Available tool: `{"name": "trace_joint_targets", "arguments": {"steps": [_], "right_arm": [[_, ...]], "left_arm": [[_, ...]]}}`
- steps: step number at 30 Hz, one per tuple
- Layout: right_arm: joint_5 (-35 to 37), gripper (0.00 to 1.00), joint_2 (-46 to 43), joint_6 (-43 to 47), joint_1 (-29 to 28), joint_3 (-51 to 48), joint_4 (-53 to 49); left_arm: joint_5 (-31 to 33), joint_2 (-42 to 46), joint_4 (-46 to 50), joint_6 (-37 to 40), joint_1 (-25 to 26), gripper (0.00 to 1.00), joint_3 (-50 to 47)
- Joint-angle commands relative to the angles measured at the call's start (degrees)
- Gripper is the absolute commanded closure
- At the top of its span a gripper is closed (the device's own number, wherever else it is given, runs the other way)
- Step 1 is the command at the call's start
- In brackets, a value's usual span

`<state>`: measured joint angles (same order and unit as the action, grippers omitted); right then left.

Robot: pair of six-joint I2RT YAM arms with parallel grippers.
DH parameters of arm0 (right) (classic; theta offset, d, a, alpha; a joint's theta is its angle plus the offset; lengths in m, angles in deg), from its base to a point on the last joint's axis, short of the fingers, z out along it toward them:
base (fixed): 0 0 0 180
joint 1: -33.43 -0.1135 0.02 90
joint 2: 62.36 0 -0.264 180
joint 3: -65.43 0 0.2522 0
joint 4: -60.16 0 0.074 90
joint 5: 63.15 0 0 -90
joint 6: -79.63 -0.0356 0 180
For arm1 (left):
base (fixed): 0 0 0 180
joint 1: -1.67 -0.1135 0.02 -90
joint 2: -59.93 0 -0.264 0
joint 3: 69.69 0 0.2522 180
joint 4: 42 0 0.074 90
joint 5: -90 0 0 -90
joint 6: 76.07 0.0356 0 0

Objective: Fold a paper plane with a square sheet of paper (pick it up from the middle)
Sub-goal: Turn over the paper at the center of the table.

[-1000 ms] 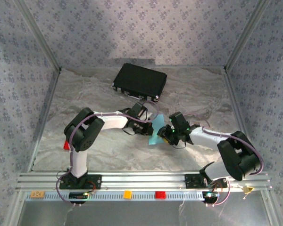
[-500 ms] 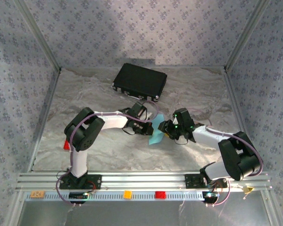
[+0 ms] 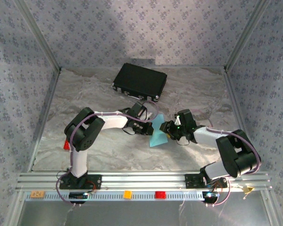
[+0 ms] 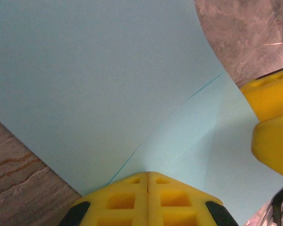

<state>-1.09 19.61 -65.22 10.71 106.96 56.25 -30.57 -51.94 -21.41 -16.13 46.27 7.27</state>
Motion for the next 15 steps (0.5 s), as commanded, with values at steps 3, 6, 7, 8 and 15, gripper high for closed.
{"name": "trace_joint_targets", "arguments": {"steps": [3, 6, 7, 8, 15], "right_arm": [[-1.21, 0.57, 1.69, -1.12, 0.74, -1.73, 3.23], [-1.37, 0.59, 1.96, -1.4, 0.83, -1.93, 4.8], [-1.4, 0.6, 1.97, -1.27, 0.78, -1.91, 4.96], [-1.41, 0.62, 2.12, -1.04, 0.87, -1.92, 5.09], [-1.28, 0.69, 2.23, -0.56, 1.24, -3.55, 8.68]], "left_arm": [[0.76, -1.6, 1.35, -0.48, -0.29, 1.0, -1.0], [0.55, -1.37, 0.9, -0.7, -0.21, 1.0, -1.06], [0.51, -1.29, 0.9, -0.7, -0.24, 1.0, -1.06], [0.64, -1.2, 0.9, -0.7, -0.27, 1.0, -1.07], [0.75, -0.62, 0.25, -1.04, -0.46, 1.0, -1.4]]}}
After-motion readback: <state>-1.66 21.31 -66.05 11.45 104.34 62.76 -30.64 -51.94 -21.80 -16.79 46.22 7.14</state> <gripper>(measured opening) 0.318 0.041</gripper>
